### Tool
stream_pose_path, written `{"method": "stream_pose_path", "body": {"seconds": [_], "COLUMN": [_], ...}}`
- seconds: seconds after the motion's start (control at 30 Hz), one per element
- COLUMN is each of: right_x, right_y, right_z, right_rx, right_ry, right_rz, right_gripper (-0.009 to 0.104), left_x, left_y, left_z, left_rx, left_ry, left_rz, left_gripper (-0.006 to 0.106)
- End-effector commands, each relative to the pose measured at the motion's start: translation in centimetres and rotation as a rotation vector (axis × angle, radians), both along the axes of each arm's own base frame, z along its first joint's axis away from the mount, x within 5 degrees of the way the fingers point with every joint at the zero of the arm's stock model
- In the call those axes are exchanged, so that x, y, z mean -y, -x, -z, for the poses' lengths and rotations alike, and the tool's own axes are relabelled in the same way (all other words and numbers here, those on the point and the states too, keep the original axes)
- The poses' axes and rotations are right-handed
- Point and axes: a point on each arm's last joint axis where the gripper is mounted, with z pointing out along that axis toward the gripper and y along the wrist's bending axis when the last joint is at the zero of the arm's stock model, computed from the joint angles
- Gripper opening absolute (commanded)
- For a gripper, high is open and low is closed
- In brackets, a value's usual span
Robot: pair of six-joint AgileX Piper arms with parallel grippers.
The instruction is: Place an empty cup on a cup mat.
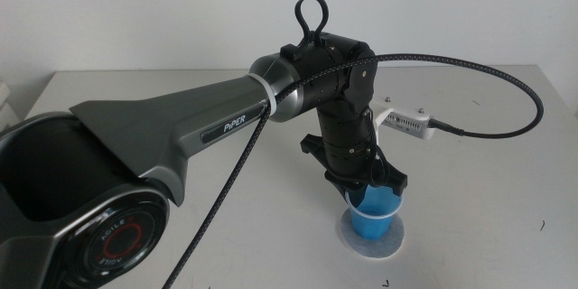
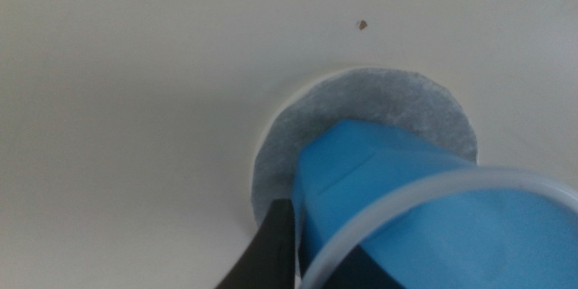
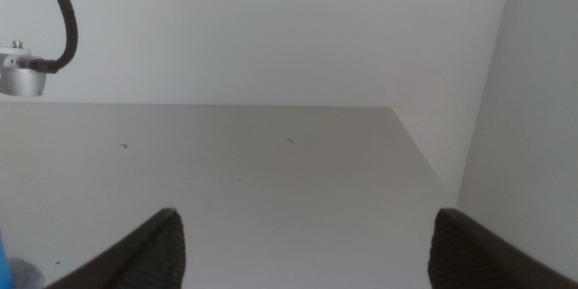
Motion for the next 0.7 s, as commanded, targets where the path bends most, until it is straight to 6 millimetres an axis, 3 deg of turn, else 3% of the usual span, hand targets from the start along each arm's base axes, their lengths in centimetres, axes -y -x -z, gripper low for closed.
{"method": "stream_pose_path", "body": {"seconds": [0.0,0.1,0.27,0.43,0.57,0.67], "right_x": [0.0,0.0,0.0,0.0,0.0,0.0], "right_y": [0.2,0.2,0.2,0.2,0.2,0.2], "right_z": [-1.2,-1.2,-1.2,-1.2,-1.2,-1.2], "right_rx": [0.107,0.107,0.107,0.107,0.107,0.107], "right_ry": [0.023,0.023,0.023,0.023,0.023,0.023], "right_rz": [-0.002,-0.002,-0.002,-0.002,-0.002,-0.002], "right_gripper": [0.094,0.094,0.094,0.094,0.094,0.094], "left_x": [0.0,-0.1,-0.2,-0.7,-1.9,-3.5], "left_y": [0.3,0.2,0.3,0.5,0.5,0.4], "left_z": [-3.5,-3.5,-3.7,-5.1,-7.1,-8.8], "left_rx": [0.057,0.062,0.059,0.089,0.101,0.098], "left_ry": [0.067,0.055,0.052,0.066,0.076,0.084], "left_rz": [0.004,0.006,0.008,0.042,0.048,0.040], "left_gripper": [0.004,0.017,0.056,0.087,0.103,0.105]}}
